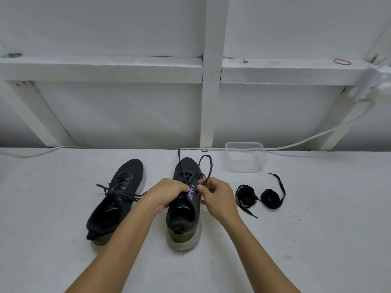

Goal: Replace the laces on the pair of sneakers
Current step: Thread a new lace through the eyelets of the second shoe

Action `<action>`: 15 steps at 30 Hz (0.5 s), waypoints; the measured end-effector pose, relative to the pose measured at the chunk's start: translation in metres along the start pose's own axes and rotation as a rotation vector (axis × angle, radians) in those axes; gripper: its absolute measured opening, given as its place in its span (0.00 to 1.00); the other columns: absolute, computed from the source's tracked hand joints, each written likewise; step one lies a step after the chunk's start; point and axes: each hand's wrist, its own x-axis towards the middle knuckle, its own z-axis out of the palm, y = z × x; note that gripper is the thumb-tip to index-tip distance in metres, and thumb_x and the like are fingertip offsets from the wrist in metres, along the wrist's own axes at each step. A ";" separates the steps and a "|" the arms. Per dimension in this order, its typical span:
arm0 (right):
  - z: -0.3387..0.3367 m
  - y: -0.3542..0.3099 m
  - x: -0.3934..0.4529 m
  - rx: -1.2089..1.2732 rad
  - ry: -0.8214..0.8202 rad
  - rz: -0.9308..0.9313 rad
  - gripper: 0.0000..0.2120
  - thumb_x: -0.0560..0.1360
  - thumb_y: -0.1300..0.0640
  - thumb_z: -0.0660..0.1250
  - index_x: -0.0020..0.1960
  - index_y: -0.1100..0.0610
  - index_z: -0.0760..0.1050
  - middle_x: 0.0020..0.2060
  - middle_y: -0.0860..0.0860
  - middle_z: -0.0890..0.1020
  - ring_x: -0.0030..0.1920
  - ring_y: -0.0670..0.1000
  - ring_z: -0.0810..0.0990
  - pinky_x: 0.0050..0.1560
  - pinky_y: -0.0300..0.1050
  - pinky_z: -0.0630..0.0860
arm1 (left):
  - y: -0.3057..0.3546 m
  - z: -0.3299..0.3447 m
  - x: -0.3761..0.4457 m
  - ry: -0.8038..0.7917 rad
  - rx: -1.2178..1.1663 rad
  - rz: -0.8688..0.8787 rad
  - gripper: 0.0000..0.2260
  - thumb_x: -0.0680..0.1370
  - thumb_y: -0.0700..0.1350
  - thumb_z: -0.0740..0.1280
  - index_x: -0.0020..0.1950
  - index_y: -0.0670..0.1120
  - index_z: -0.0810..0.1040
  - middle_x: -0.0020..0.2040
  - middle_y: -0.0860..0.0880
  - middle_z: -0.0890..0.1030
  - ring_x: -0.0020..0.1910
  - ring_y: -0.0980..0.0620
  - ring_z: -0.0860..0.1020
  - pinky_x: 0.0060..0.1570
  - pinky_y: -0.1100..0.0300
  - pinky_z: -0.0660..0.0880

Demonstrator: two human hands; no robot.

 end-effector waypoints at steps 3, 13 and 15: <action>0.001 -0.002 0.001 -0.051 0.025 -0.044 0.06 0.77 0.59 0.71 0.45 0.49 0.82 0.38 0.46 0.86 0.41 0.45 0.85 0.49 0.48 0.83 | -0.001 0.003 -0.001 0.018 -0.031 -0.021 0.04 0.76 0.40 0.68 0.43 0.44 0.81 0.24 0.54 0.77 0.20 0.60 0.73 0.21 0.70 0.66; -0.009 -0.017 0.012 -0.354 0.020 -0.198 0.05 0.76 0.62 0.72 0.48 0.56 0.86 0.42 0.48 0.87 0.42 0.43 0.82 0.47 0.32 0.74 | -0.001 0.024 0.005 0.066 -0.192 -0.017 0.09 0.77 0.41 0.67 0.37 0.47 0.77 0.21 0.55 0.71 0.18 0.59 0.69 0.25 0.64 0.63; -0.015 -0.019 0.018 -0.379 -0.003 -0.155 0.05 0.76 0.61 0.72 0.49 0.55 0.86 0.43 0.48 0.88 0.43 0.44 0.83 0.48 0.35 0.75 | -0.003 0.027 0.007 0.087 -0.179 0.017 0.10 0.78 0.41 0.66 0.37 0.47 0.78 0.22 0.55 0.72 0.21 0.58 0.69 0.27 0.64 0.63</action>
